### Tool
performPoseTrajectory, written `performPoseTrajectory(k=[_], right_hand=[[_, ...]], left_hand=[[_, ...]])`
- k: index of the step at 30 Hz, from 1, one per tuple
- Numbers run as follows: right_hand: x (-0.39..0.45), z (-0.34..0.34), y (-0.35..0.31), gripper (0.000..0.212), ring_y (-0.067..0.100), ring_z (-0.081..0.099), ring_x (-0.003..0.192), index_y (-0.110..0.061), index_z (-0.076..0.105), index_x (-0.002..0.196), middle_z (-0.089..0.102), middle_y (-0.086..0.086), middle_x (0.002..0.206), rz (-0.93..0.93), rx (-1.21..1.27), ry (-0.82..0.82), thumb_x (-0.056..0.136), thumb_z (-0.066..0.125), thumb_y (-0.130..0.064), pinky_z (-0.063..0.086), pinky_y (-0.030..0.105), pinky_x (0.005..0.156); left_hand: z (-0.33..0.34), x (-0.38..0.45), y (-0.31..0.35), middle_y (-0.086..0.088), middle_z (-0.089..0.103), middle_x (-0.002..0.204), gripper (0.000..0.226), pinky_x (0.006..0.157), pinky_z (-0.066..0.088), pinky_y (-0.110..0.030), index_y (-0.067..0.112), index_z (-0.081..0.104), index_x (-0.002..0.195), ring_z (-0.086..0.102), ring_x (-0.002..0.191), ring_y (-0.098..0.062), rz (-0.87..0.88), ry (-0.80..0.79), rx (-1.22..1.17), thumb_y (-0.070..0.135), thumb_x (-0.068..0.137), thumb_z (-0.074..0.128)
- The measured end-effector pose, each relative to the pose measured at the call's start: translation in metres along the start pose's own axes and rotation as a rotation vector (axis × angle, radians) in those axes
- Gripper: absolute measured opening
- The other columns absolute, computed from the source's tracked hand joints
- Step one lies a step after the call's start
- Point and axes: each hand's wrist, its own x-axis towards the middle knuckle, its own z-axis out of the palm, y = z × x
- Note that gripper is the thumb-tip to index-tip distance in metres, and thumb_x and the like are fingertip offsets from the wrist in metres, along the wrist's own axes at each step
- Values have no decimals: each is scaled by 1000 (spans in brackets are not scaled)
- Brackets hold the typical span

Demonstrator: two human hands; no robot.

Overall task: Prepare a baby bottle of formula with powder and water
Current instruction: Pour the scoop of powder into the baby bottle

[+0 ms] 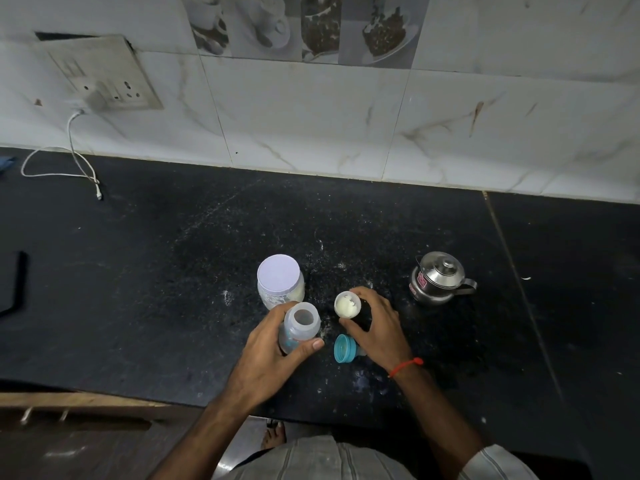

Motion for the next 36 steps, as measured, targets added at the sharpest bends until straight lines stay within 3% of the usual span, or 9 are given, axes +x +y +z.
performPoseTrajectory(k=[5,8,12,18,21,26,30,34,36], right_hand=[[0,-25,-33,54,9,56,127,-22,56,133,57,-7,133,-230,102,144,86,80,-16,51,41,105],[-2,-49,-62,52,13,53,132,-14,58,136,52,-1,138,-380,71,169,88,78,-11,50,35,108],[-5,-75,-85,54,5,48,132,-16,57,139,47,0,140,-496,-74,111,90,76,-9,40,19,111],[-7,-93,-94,43,20,54,130,-16,56,142,44,7,145,-625,-287,35,100,60,-11,47,32,110],[-9,-98,-96,43,25,52,132,-19,56,144,42,8,148,-645,-325,22,102,56,-8,48,39,108],[-11,-110,-104,60,25,40,139,-22,55,145,44,7,152,-704,-454,-8,94,63,7,41,32,114],[-11,-117,-109,69,26,37,142,-24,53,147,41,5,155,-697,-475,-49,90,60,14,38,35,116],[-20,-125,-117,68,20,32,146,-20,50,149,37,4,158,-657,-428,-79,87,53,7,23,17,120],[-23,-127,-120,61,17,33,145,-18,51,149,38,4,157,-639,-399,-69,90,57,-1,22,14,119]], left_hand=[[-1,8,7,23,69,126,63,99,52,-19,40,61,129,64,119,2,10,16,42,69,75,78],[1,18,17,23,67,126,61,97,51,-17,37,63,129,62,117,4,15,5,60,58,76,83],[6,30,33,22,68,121,55,94,49,-14,43,61,124,62,116,2,46,4,66,52,76,87],[14,38,49,22,70,114,52,88,51,-18,44,62,122,64,109,2,104,-11,65,47,78,88],[17,38,52,19,71,114,52,89,56,-26,38,64,124,66,107,-2,104,-41,49,49,78,87],[24,39,56,16,72,120,58,93,60,-37,30,65,130,69,111,-5,93,-92,-27,49,80,87],[29,42,61,15,73,118,59,92,62,-42,30,64,131,71,110,-9,96,-115,-88,52,80,85],[33,44,70,13,74,117,61,91,62,-43,29,65,130,72,109,-10,116,-123,-136,55,79,85],[34,44,74,13,74,119,64,92,62,-43,29,64,132,72,111,-10,127,-129,-158,58,78,84]])
